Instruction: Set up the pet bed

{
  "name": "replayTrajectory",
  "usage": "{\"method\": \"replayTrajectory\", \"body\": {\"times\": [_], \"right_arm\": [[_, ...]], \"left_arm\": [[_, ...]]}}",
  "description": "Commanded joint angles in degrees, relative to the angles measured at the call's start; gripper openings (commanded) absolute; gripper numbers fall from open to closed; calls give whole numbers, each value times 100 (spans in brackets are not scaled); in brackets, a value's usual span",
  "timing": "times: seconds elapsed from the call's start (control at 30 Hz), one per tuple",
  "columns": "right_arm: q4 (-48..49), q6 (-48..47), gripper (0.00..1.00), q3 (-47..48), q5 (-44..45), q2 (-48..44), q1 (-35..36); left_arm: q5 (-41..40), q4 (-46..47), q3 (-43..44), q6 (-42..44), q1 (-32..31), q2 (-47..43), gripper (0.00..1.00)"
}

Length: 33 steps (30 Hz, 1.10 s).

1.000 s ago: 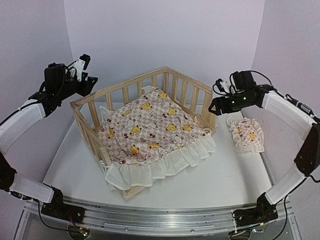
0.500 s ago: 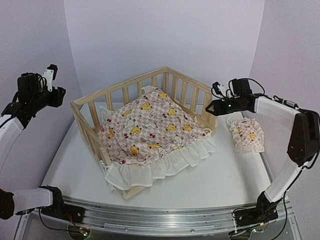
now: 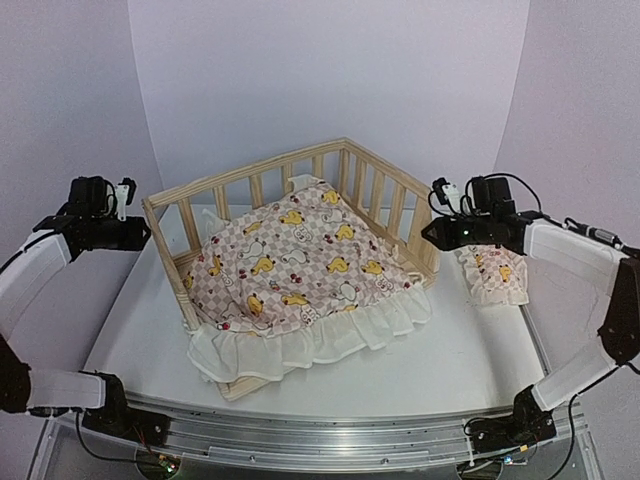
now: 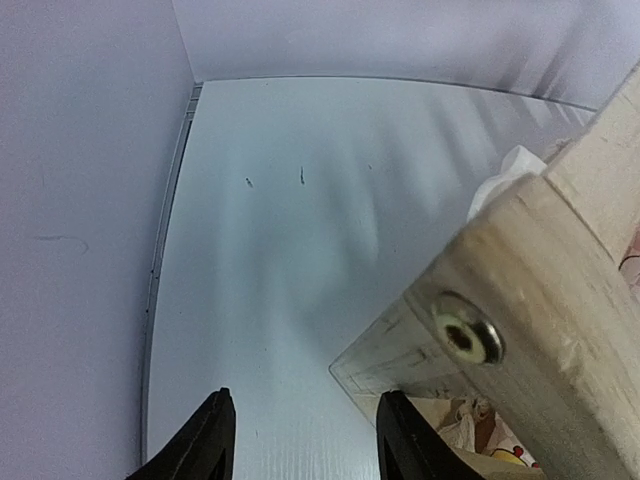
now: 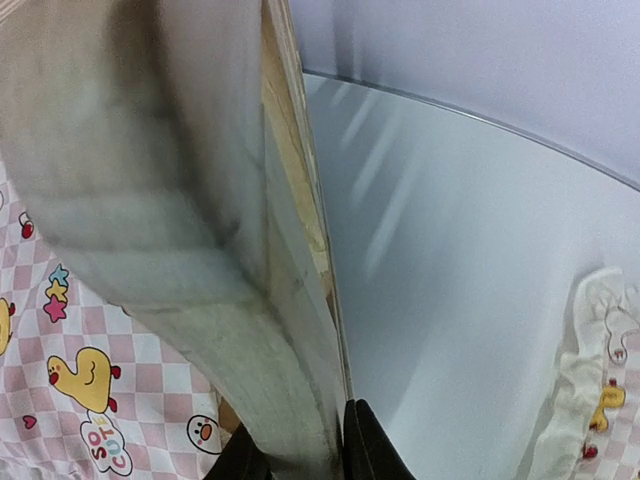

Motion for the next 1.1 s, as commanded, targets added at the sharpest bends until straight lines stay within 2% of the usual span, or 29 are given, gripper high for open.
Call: {"method": "replayTrajectory", "body": {"times": [0.0, 0.13, 0.23, 0.3, 0.43, 0.6, 0.73, 1.07], "right_arm": [[-183, 1121, 9, -483, 952, -864, 826], [-334, 2304, 9, -1028, 2232, -1433, 1734], [-394, 3477, 9, -1436, 3071, -1575, 2620], [-427, 3867, 9, -1443, 3505, -1464, 3334], [-706, 4421, 16, -869, 4080, -1012, 4412], [-967, 4261, 24, 131, 4074, -172, 5256], [-1234, 4043, 30, 648, 4155, -80, 5482], [-1376, 3635, 52, 353, 4636, -1087, 5486]], "left_arm": [[796, 863, 775, 255, -62, 863, 49], [1125, 1223, 1539, 552, -67, 1805, 48], [1516, 998, 2424, 623, -70, 2729, 48], [1654, 896, 3062, 608, -70, 3269, 47], [1862, 983, 4050, 779, -66, 4236, 50], [1507, 638, 5297, 1080, -4, 5169, 55], [1482, 676, 5228, 1283, 93, 5099, 57], [1374, 887, 4329, 1930, 320, 4061, 65]]}}
